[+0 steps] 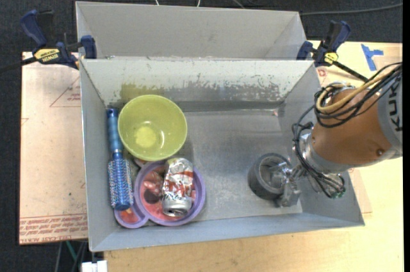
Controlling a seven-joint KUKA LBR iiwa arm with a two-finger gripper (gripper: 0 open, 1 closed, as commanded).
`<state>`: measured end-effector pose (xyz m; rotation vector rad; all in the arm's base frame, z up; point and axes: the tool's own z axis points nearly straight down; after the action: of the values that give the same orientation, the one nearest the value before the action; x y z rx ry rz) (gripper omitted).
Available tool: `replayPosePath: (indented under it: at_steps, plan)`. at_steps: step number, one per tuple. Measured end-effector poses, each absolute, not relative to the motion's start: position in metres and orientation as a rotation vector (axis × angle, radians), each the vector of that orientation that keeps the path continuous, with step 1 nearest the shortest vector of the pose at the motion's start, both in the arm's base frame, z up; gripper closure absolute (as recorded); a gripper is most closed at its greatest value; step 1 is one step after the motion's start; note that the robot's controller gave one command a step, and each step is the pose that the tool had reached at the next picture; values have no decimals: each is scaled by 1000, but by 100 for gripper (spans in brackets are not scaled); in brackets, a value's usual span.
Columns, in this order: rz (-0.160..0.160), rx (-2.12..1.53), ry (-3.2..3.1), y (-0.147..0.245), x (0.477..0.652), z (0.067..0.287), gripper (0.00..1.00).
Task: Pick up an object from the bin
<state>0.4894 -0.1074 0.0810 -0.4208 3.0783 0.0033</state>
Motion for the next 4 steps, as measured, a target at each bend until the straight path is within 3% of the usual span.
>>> replayPosePath:
  at_steps: [1,2,3,4]
  plan:
    - [3,-421,3078,-107,489,81,100]
    - [11,-425,3091,-106,486,100,100]
    - [5,-701,3034,-97,500,92,100]
    - [16,-739,3038,-96,502,98,100]
